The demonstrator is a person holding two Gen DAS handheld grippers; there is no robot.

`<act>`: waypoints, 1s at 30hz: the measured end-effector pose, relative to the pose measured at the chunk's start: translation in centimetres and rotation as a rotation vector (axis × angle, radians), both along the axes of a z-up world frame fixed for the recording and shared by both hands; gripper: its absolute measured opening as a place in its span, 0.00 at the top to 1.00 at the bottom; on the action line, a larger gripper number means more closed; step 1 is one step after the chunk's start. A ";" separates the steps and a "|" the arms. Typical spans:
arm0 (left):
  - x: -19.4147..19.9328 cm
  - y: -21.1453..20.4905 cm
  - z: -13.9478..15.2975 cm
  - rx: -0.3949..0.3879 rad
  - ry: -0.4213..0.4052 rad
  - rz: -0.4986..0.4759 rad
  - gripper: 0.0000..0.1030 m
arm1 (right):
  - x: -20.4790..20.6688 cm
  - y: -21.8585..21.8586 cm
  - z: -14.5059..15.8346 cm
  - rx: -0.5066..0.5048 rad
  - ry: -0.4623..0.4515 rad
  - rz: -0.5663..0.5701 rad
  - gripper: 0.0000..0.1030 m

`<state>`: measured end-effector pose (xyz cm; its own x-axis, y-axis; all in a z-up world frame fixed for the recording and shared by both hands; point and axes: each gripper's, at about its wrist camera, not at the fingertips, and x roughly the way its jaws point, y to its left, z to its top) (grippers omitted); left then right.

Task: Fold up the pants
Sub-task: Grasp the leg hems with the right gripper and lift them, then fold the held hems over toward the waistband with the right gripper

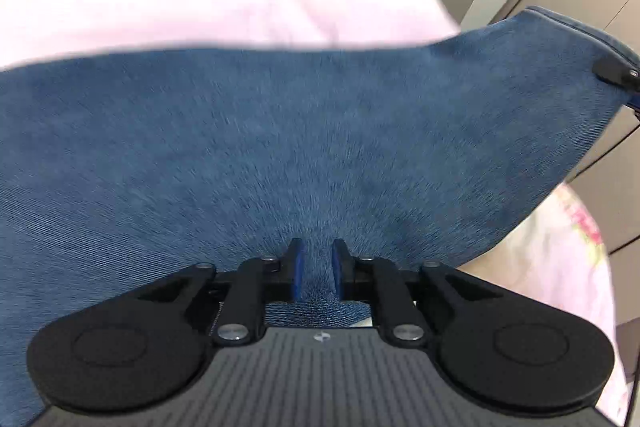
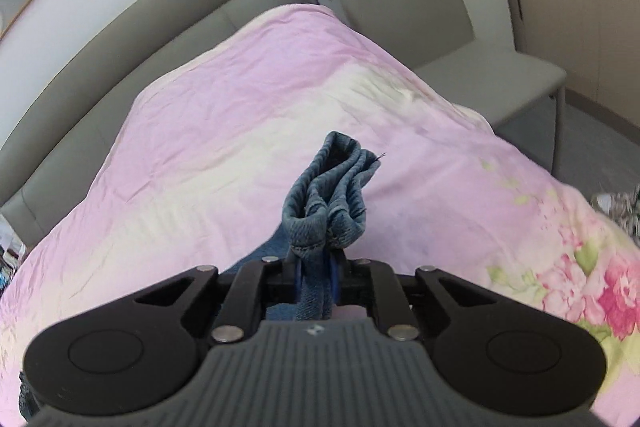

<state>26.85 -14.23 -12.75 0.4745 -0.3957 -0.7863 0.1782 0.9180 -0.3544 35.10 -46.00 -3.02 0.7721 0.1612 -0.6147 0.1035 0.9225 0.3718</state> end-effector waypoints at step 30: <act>-8.0 23.6 4.4 -0.025 -0.015 0.256 0.84 | -6.6 40.3 -10.6 -0.705 0.160 0.792 0.73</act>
<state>18.80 9.37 -8.36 0.5734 -0.2804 -0.7698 -0.0537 0.9247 -0.3768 28.46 -5.71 -13.59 0.5055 0.1499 -0.8497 -0.6187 0.7494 -0.2358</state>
